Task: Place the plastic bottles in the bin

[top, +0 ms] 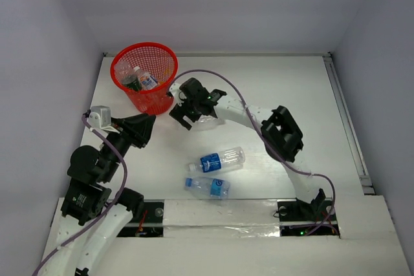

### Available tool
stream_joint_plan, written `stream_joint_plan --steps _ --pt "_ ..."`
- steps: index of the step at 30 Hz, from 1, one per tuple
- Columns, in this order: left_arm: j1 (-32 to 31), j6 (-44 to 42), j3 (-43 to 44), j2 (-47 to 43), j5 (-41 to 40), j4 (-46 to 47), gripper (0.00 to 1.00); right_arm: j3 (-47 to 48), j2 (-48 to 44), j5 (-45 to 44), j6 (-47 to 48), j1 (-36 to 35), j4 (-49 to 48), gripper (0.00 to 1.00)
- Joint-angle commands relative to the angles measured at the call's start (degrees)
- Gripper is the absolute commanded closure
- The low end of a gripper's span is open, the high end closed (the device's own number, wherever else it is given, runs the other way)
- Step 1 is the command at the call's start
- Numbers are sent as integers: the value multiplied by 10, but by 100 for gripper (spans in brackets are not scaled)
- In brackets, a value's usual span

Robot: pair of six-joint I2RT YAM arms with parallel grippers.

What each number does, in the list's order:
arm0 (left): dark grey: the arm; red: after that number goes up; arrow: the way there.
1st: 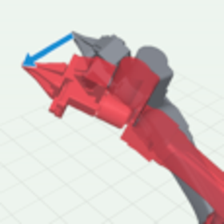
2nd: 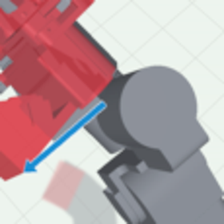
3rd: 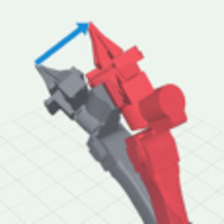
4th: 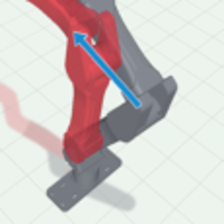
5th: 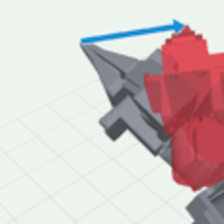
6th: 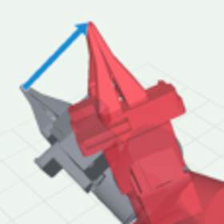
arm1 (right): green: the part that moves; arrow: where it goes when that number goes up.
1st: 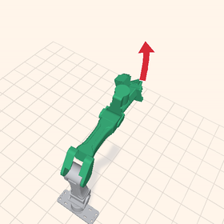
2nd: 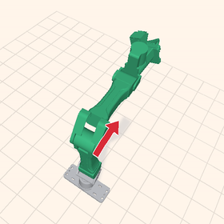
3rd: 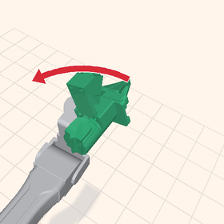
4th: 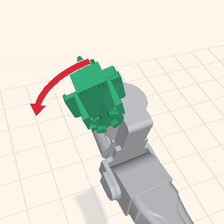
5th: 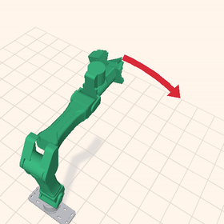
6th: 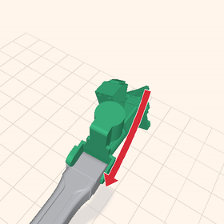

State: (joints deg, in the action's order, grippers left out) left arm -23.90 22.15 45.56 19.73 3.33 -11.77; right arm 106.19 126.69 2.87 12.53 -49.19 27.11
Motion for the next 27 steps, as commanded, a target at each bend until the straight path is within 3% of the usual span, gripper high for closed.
stream_joint_plan --steps 1,7,18,27 --pt "0 -24 -1 -13 12 9 70 61 28 9 28 -4 81 8" --pt "0 -33 -11 -17 7 13 67 64 38 -26 41 -4 82 24" --pt "0 -35 -40 -17 11 32 65 -120 -126 -162 57 -4 -130 54" --pt "0 -36 -55 -28 -15 39 65 -145 -276 -178 21 -4 -236 55"
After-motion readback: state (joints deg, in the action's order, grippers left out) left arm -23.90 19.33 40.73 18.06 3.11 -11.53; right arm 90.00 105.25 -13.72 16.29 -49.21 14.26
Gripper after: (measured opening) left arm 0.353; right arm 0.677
